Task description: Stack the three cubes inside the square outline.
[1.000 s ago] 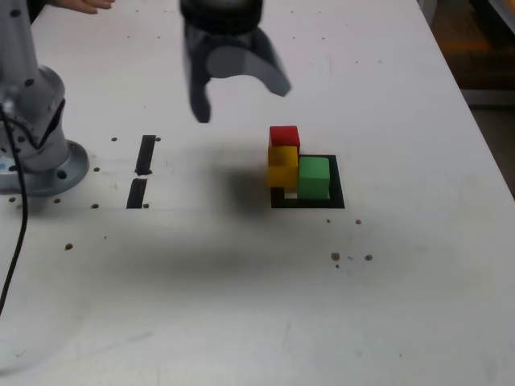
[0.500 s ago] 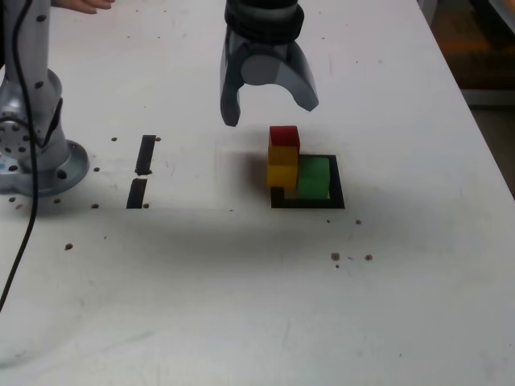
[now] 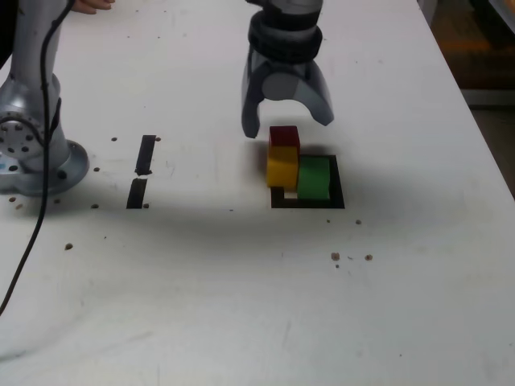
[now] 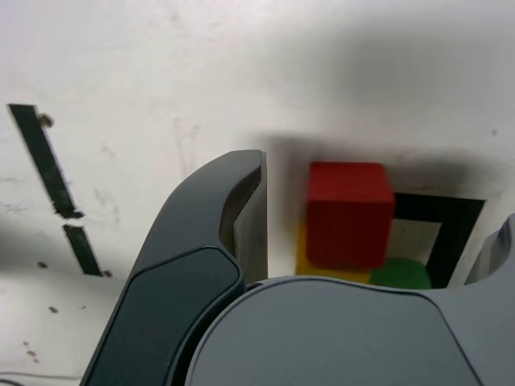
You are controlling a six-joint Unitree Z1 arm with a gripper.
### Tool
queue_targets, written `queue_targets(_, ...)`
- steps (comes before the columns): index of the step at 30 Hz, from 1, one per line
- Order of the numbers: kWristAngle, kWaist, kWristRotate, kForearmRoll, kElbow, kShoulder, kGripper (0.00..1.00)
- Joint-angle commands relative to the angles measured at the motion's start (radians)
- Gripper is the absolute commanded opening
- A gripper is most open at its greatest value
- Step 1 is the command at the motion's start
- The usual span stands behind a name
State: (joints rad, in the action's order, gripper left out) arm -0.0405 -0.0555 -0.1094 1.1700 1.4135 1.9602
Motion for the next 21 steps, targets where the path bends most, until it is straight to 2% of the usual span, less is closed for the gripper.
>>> queue_targets(1,0.000,-0.011,-0.010,-0.017,0.000,0.005,0.96)
queue_targets(6,0.001,-0.031,-0.026,-0.044,-0.009,0.010,0.95)
queue_targets(21,0.006,-0.051,-0.033,-0.057,-0.040,0.021,0.89)
